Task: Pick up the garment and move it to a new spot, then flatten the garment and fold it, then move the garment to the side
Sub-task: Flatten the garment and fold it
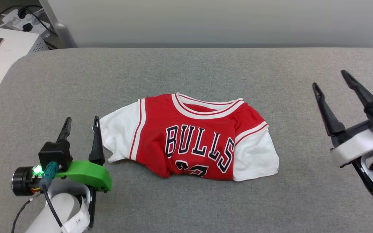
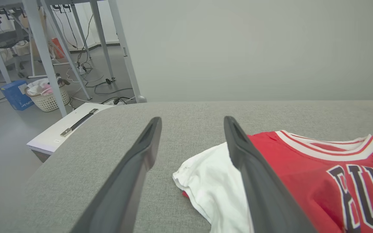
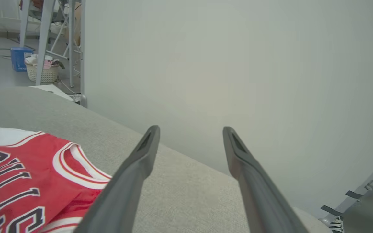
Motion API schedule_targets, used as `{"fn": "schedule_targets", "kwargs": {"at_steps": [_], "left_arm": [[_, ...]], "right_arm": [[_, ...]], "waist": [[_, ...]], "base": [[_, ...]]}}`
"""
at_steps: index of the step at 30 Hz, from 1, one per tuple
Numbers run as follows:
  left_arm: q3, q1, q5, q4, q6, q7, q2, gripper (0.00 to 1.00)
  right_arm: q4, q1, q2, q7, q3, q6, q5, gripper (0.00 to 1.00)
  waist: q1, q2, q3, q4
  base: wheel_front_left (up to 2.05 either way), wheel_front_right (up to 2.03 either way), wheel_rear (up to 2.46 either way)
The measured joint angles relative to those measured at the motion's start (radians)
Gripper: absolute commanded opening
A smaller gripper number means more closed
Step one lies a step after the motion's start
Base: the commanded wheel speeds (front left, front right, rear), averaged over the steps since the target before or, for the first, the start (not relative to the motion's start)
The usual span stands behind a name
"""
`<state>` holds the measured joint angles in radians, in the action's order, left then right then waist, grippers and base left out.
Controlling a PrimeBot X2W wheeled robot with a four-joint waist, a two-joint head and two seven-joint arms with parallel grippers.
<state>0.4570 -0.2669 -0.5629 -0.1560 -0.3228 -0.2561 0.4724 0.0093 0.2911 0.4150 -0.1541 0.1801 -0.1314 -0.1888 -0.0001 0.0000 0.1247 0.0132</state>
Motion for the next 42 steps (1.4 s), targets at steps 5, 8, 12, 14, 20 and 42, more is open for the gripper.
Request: {"fn": "schedule_targets", "kwargs": {"at_steps": [5,8,12,14,20,42], "left_arm": [[-0.127,0.105,0.135,0.073,0.017,0.0,-0.093,1.0],[-0.181,0.146,0.188,0.098,0.056,0.0,-0.146,1.0],[-0.239,0.177,0.252,0.11,0.103,0.0,-0.212,1.0],[-0.265,0.182,0.28,0.112,0.125,0.0,-0.241,1.0],[-0.322,0.183,0.344,0.11,0.193,0.0,-0.314,1.0],[-0.444,0.183,0.455,0.071,0.294,0.0,-0.407,1.0]], "right_arm": [[0.012,0.086,0.126,0.235,0.175,0.0,-0.169,1.0],[0.014,0.123,0.194,0.386,0.285,0.0,-0.277,1.0],[0.021,0.155,0.258,0.576,0.398,0.0,-0.419,1.0],[0.032,0.173,0.274,0.642,0.438,0.0,-0.46,1.0],[0.094,0.236,0.273,0.732,0.541,0.0,-0.53,1.0],[0.376,0.312,0.197,0.378,0.757,0.0,-0.611,0.0]], "waist": [[0.0,0.0,0.0,0.005],[0.0,0.0,0.005,0.007],[0.0,0.0,0.019,0.013],[0.0,0.0,0.028,0.017],[0.0,0.0,0.063,0.034],[0.0001,0.0,0.069,0.045]], "base": [[0.0,0.0,0.0],[0.0,0.0,0.0],[0.0,0.0,0.0],[0.0,0.0,0.0],[0.0,0.0,0.0],[0.0,0.0,0.0]]}}
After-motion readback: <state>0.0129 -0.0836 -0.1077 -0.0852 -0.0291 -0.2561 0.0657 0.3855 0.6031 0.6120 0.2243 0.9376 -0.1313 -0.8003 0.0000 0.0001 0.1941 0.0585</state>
